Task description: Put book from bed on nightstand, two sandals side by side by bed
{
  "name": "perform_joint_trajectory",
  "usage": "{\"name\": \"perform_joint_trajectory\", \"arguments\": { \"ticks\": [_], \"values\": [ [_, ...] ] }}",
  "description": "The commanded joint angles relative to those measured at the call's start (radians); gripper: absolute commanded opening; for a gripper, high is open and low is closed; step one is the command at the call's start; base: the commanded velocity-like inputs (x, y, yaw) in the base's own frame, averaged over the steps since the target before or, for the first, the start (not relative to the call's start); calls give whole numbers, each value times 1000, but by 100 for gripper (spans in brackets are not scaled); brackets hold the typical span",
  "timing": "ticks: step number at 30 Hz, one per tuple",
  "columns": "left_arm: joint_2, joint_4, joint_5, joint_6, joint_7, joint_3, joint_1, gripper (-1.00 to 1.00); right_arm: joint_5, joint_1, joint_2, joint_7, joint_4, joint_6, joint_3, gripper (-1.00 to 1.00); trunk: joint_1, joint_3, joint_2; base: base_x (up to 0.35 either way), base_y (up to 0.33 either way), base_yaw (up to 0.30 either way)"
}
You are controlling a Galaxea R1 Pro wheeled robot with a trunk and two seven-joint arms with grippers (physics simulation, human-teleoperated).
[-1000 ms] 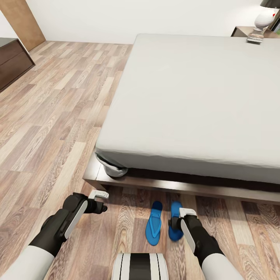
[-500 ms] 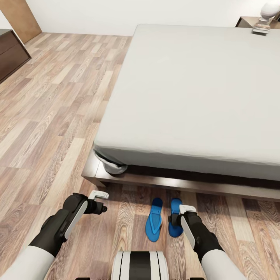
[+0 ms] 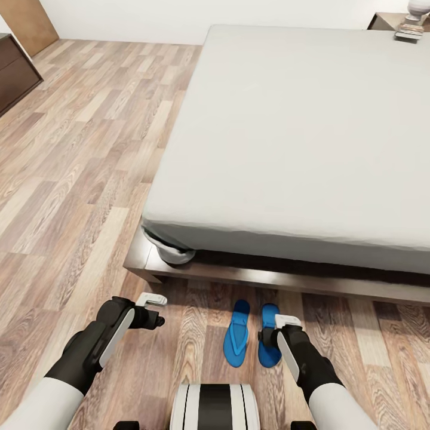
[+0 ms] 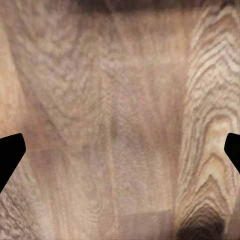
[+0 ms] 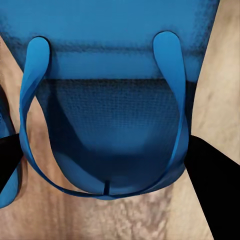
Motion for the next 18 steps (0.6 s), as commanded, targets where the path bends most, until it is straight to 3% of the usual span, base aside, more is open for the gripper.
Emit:
{"name": "perform_joint_trajectory", "arguments": {
  "ticks": [1, 18],
  "values": [
    [1, -1, 2, 3, 0, -2, -1, 100, -7, 0, 1, -6, -1, 4, -2, -100, 0, -4, 0, 0, 0, 0],
    [1, -4, 4, 3, -3, -2, -1, 100, -5, -20, 2, -6, -3, 4, -1, -100, 3, -24, -2, 0, 0, 0]
  ]
}}
